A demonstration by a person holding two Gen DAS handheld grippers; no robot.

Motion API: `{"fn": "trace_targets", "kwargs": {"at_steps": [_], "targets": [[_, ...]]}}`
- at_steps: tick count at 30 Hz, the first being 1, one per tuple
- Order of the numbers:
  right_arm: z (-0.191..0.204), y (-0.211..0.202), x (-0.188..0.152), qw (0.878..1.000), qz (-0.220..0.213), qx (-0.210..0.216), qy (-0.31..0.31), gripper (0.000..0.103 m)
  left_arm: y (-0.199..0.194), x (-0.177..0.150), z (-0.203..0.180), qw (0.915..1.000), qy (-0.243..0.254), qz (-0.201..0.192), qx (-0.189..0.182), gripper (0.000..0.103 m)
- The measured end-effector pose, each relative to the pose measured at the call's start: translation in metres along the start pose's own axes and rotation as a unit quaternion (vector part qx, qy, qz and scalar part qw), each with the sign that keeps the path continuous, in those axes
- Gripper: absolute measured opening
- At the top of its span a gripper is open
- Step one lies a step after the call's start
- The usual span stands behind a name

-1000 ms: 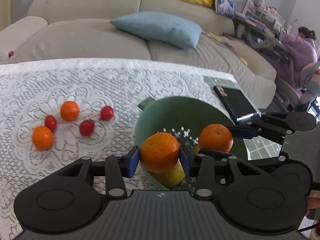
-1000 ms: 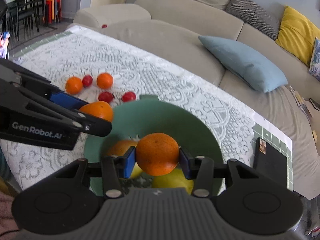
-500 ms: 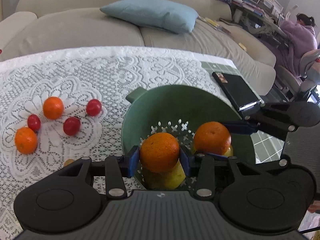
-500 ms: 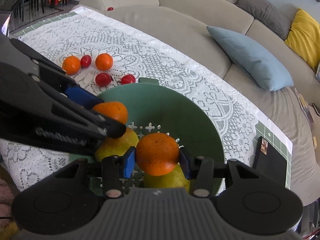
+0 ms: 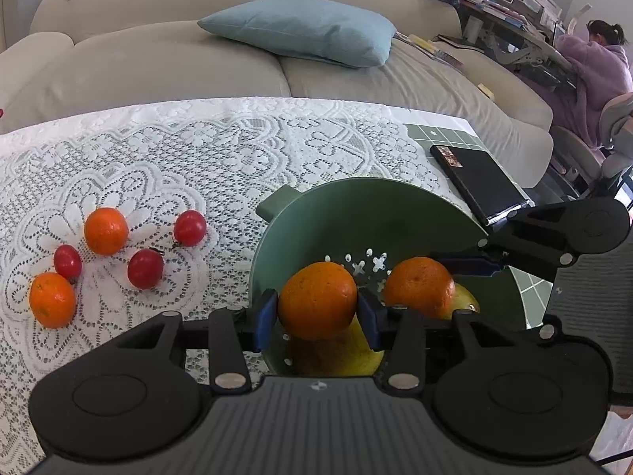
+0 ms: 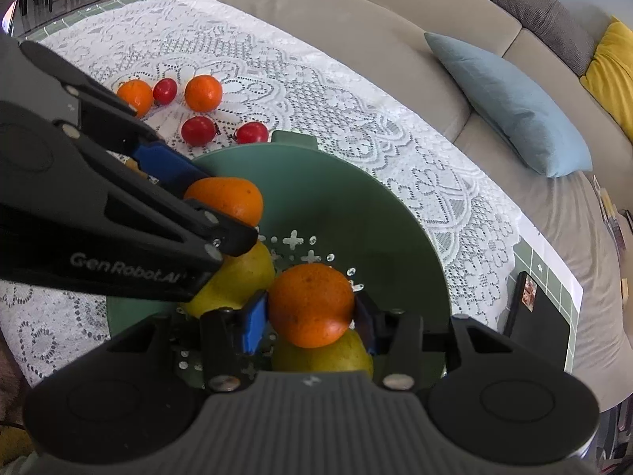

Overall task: Organize fruits
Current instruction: 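Carry both oranges into the green colander and open both tools, then move both tools back over the remaining oranges and tomatoes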

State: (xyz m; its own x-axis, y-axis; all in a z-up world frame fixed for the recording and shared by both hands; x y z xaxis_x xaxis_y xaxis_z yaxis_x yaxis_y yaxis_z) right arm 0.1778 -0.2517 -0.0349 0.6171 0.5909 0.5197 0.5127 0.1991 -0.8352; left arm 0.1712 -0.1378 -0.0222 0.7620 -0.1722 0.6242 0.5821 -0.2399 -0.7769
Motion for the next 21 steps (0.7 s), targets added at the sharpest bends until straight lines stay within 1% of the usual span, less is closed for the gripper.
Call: {"fn": "trace_targets", "kwargs": {"at_steps": [2,5,8,9,10,15,17,19,21], "targets": [[0.001,0.001,0.002,1.0,0.003,-0.002,-0.004,0.044,0.0,0.0,0.0,1.0,0.004,0.0,-0.002,0.056],[0.002,0.0,0.004,1.0,0.006,-0.005,-0.012,0.045,-0.002,-0.001,0.0,0.9999,0.002,-0.001,-0.014,0.062],[0.003,-0.005,0.007,1.0,0.003,-0.014,-0.019,0.054,-0.006,-0.001,-0.001,0.9997,-0.003,-0.008,-0.022,0.069],[0.003,-0.007,0.008,1.0,0.002,-0.017,-0.021,0.059,-0.007,0.0,0.0,0.9996,-0.006,-0.011,-0.025,0.071],[0.003,-0.009,0.009,1.0,0.001,-0.019,-0.022,0.06,-0.009,0.0,0.001,0.9995,-0.008,-0.014,-0.029,0.074],[0.002,-0.017,0.011,0.999,0.003,-0.022,-0.025,0.061,-0.018,0.0,0.003,0.9988,-0.015,-0.019,-0.042,0.075],[0.005,-0.021,0.011,0.999,0.003,-0.025,-0.029,0.061,-0.023,0.0,0.003,0.9987,-0.015,-0.022,-0.043,0.075],[0.007,-0.026,0.012,0.999,-0.001,-0.029,-0.032,0.064,-0.03,-0.001,0.004,0.9984,-0.014,-0.028,-0.046,0.075],[0.009,-0.032,0.014,0.999,-0.006,-0.037,-0.033,0.065,-0.038,-0.001,0.006,0.9983,-0.013,-0.036,-0.044,0.075]]}}
Point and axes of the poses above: each gripper's, at about its wrist camera, not at the fingertips, and y roughly the way its jaws point, z to its left, x to its top, the point moved 3 cm from there along y, roughly the way its jaws point, and after that the axes turned 8 degrees about y, right-handed, at the moved point
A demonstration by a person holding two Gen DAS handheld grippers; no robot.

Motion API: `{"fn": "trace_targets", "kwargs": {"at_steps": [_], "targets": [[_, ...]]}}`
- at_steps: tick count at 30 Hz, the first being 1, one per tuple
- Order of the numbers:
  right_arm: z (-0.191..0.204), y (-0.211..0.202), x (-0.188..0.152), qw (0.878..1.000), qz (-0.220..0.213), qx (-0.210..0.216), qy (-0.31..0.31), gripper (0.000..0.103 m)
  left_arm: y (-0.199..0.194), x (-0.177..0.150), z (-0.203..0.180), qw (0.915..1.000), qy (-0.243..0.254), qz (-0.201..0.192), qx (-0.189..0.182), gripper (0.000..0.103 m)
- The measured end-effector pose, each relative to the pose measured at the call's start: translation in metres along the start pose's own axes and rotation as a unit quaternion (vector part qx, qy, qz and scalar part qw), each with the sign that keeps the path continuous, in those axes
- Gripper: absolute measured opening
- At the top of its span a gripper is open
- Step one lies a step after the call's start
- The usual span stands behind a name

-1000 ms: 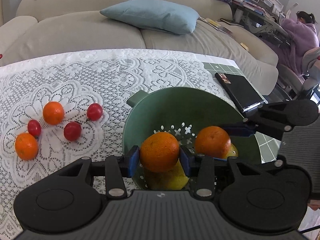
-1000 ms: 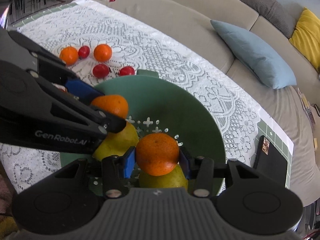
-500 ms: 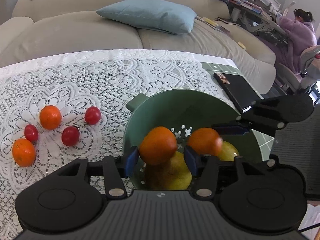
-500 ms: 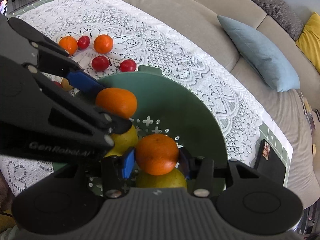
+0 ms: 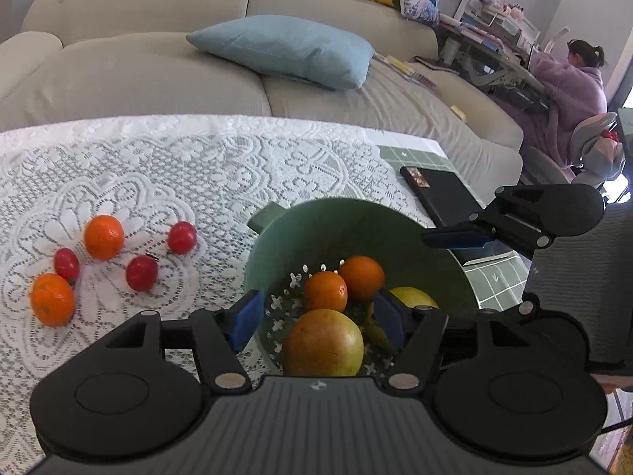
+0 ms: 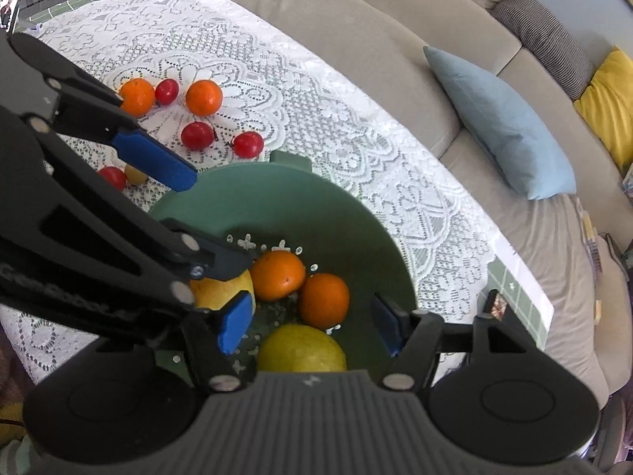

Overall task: Organize fruits
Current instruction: 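Move both tools back over the remaining oranges and tomatoes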

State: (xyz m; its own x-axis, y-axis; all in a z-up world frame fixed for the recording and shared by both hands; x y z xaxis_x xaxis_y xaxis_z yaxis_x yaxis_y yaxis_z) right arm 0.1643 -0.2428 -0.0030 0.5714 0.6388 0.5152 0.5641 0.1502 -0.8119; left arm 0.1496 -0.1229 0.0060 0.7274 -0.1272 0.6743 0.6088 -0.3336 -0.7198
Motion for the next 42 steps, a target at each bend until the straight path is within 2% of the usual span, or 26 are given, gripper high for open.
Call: {"fn": "trace_targets", "kwargs": {"at_steps": [2,5,12,18,22,35,38,42], "targets": [[0.002,-0.008,0.002,1.0,-0.01,-0.004,0.004,0.065,-0.009,0.0,0.003,0.9999,0.003,-0.008,0.006,0.075],[0.005,-0.018,0.006,0.999,-0.033,-0.009,0.016,0.073,-0.023,0.0,0.011,0.9994,0.008,-0.024,0.022,0.075],[0.028,-0.035,0.019,0.993,-0.096,0.006,0.063,0.073,-0.054,-0.003,0.037,0.9942,0.023,-0.069,0.079,0.075],[0.052,-0.032,0.037,0.977,-0.151,0.051,0.139,0.073,-0.068,-0.005,0.071,0.9906,-0.002,-0.094,0.099,0.075],[0.069,-0.02,0.047,0.966,-0.174,0.066,0.182,0.073,-0.074,-0.01,0.097,0.9878,-0.013,-0.103,0.115,0.075],[0.118,0.021,0.075,0.951,-0.201,0.062,0.227,0.073,-0.066,-0.033,0.174,0.9827,-0.042,-0.11,0.143,0.074],[0.122,0.037,0.077,0.954,-0.196,0.049,0.223,0.073,-0.061,-0.041,0.184,0.9815,-0.044,-0.109,0.151,0.071],[0.128,0.053,0.074,0.959,-0.189,0.039,0.209,0.067,-0.049,-0.052,0.191,0.9841,-0.045,-0.097,0.142,0.067]]}}
Point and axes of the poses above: each gripper's, at about its wrist camera, not at the fingertips, and y roughly the way its jaws point, z to its left, x to its top, the point moved 3 cm from there along y, roughly the way its jaws point, and after that the axes turned 8 degrees about y, right-handed, at the moved point
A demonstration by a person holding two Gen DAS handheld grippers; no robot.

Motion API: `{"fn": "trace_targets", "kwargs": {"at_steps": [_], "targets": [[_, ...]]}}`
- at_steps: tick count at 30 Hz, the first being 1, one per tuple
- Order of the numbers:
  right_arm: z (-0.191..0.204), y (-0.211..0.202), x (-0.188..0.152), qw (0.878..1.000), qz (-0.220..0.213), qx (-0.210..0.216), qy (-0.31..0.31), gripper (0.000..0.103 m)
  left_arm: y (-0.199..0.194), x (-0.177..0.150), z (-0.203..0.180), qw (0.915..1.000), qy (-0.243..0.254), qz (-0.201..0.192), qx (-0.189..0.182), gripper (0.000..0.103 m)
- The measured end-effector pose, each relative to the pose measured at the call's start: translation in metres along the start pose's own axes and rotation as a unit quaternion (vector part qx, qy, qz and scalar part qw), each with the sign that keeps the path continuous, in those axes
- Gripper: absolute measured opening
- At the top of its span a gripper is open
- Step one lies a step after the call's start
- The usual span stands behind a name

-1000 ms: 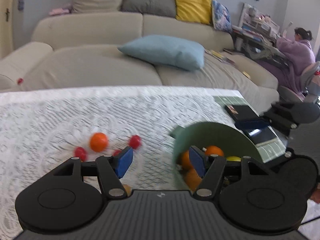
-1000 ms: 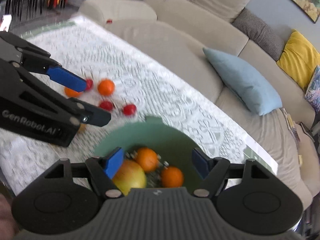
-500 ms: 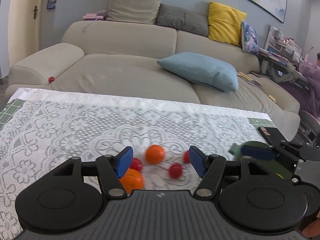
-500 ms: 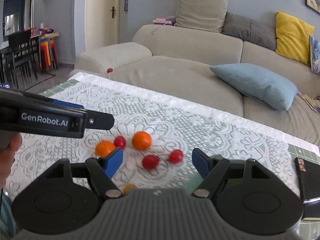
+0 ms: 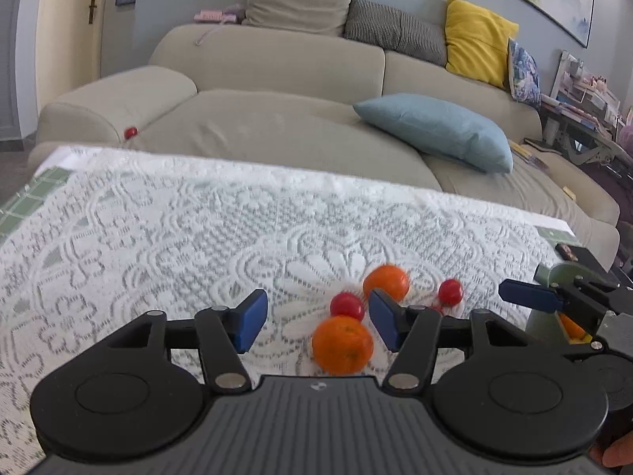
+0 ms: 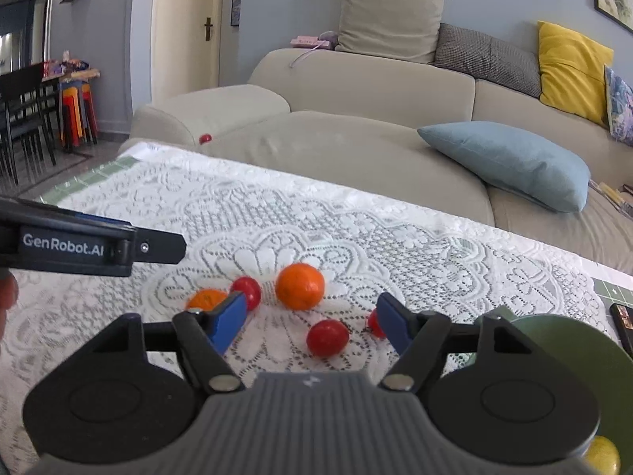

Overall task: Organize fruits
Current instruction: 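Move both tools back over the remaining oranges and tomatoes, then grasp a mandarin orange with the left tool while the right tool grasps another orange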

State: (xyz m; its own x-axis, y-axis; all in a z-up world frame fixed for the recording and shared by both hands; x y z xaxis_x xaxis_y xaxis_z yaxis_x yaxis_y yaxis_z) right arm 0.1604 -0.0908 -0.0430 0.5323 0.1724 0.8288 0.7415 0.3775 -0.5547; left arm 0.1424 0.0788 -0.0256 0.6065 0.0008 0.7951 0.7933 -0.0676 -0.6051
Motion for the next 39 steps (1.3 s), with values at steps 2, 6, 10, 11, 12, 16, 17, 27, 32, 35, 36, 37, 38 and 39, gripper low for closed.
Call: {"fn": "trace_targets", "kwargs": {"at_steps": [2,6,10,11,12,16,17,27,32,35,36,37,38,39], "targets": [[0.0,0.005,-0.005,1.0,0.005,0.001,-0.003,0.062,0.006,-0.007,0.0,0.9999,-0.003,0.012,-0.007,0.064],[0.0,0.013,-0.014,1.0,0.015,-0.008,-0.012,0.054,0.016,-0.019,-0.006,0.9993,0.005,0.03,-0.02,0.062],[0.002,0.017,-0.022,0.999,0.025,-0.013,-0.02,0.053,0.026,-0.024,-0.01,0.9988,0.0,0.039,-0.028,0.061],[0.004,0.017,-0.023,0.999,0.024,-0.016,-0.025,0.053,0.029,-0.025,-0.011,0.9987,-0.004,0.043,-0.029,0.061],[0.005,0.017,-0.025,0.999,0.023,-0.02,-0.031,0.053,0.031,-0.025,-0.012,0.9985,-0.006,0.045,-0.029,0.061],[0.005,0.019,-0.028,0.999,0.021,-0.023,-0.038,0.053,0.04,-0.024,-0.017,0.9987,-0.001,0.046,-0.022,0.057],[0.005,0.02,-0.028,0.999,0.021,-0.023,-0.036,0.053,0.043,-0.024,-0.018,0.9987,0.002,0.047,-0.019,0.056],[0.005,0.027,-0.028,0.999,0.019,-0.025,-0.036,0.053,0.051,-0.023,-0.024,0.9986,0.005,0.052,-0.007,0.053],[0.007,0.03,-0.03,0.998,0.022,-0.028,-0.042,0.053,0.053,-0.023,-0.029,0.9982,0.018,0.057,0.004,0.053],[0.007,0.03,-0.031,0.998,0.023,-0.029,-0.044,0.053,0.053,-0.022,-0.03,0.9981,0.024,0.056,0.007,0.052],[0.007,0.03,-0.031,0.998,0.023,-0.028,-0.044,0.053,0.053,-0.023,-0.031,0.9981,0.026,0.056,0.008,0.052],[0.007,0.03,-0.031,0.998,0.025,-0.026,-0.042,0.053,0.053,-0.023,-0.031,0.9981,0.026,0.055,0.008,0.051],[0.007,0.031,-0.031,0.999,0.025,-0.025,-0.04,0.053,0.052,-0.023,-0.031,0.9982,0.025,0.055,0.008,0.051],[0.006,0.03,-0.031,0.999,0.025,-0.024,-0.039,0.053,0.051,-0.023,-0.03,0.9982,0.023,0.054,0.009,0.051]]}}
Point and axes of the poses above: each gripper's, at about its wrist camera, not at the fingertips, and y roughly the way its jaws point, z to its left, x to its top, the point moved 3 cm from there along y, roughly the way its jaws point, and after that the axes turned 8 degrees about y, right-handed, at the moved point
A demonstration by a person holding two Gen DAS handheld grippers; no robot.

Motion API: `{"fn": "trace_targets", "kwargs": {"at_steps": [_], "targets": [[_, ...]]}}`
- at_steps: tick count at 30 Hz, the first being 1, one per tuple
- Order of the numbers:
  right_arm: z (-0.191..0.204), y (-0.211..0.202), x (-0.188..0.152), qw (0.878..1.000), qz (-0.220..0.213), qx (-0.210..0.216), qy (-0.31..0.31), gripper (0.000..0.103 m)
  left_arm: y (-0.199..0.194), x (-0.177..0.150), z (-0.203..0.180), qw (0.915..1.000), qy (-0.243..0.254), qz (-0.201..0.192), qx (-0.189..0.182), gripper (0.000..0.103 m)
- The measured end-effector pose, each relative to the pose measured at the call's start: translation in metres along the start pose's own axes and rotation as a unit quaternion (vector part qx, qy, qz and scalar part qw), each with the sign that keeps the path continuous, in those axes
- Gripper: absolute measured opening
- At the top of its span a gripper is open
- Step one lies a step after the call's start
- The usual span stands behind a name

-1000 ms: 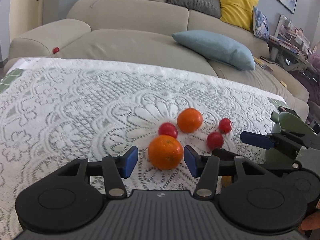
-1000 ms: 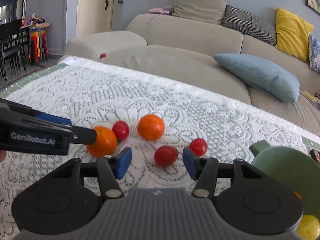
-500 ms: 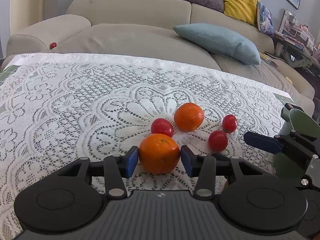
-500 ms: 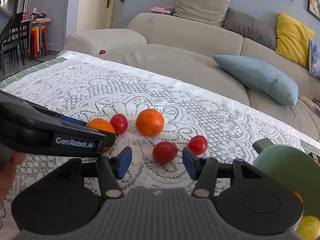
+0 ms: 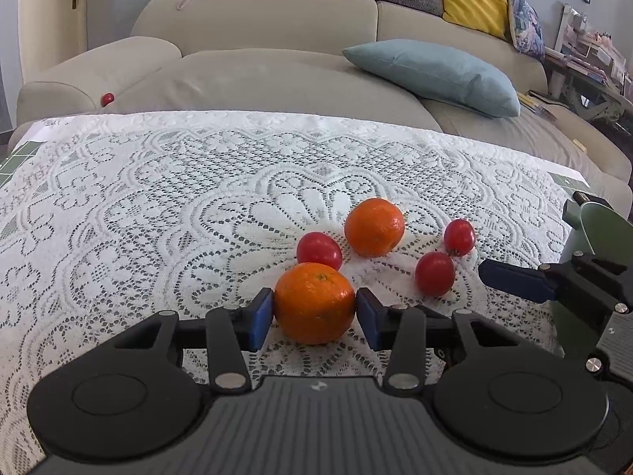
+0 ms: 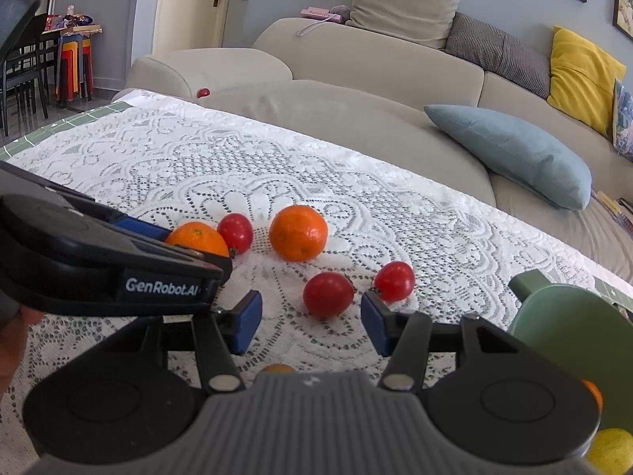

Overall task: Organize fruits
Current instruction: 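Grasp a mandarin orange with the left tool while the right tool grasps another orange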

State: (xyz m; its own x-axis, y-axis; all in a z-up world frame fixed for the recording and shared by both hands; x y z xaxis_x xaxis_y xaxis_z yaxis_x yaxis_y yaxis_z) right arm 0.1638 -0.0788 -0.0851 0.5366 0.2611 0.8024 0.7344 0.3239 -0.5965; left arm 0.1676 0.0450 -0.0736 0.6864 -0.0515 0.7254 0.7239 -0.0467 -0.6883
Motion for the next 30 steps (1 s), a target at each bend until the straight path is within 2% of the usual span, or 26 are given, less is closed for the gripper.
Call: {"fn": "trace_targets", "kwargs": {"at_steps": [11,16,24,30], "targets": [[-0.004,0.002,0.02,1.0,-0.01,0.02,0.007,0.053,-0.014,0.007,0.028,0.9988,-0.043,-0.015,0.02,0.051],[-0.002,0.013,0.032,0.999,-0.004,0.032,0.015,0.051,-0.009,0.011,0.039,0.9977,-0.059,-0.011,0.032,0.051],[0.003,0.036,0.048,0.998,0.004,0.054,0.042,0.05,-0.002,0.011,0.049,0.9947,-0.073,-0.007,0.073,0.051],[0.003,0.053,0.055,0.997,0.007,0.051,0.051,0.048,0.003,0.009,0.055,0.9932,-0.086,0.001,0.079,0.051]]}}
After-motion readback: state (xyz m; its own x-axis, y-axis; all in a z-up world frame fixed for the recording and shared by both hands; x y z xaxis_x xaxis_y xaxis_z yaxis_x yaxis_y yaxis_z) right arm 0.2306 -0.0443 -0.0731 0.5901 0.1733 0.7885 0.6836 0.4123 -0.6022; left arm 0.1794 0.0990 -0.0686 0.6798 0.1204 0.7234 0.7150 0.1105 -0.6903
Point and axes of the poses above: each gripper's, at about its wrist camera, not at the fingertips, and y roughly the way its jaws point, z to its left, x to its top, the point moved 3 cm from there along y, roughly the way its jaws point, and after that the axes turned 8 degrees about y, right-handed, at the moved point
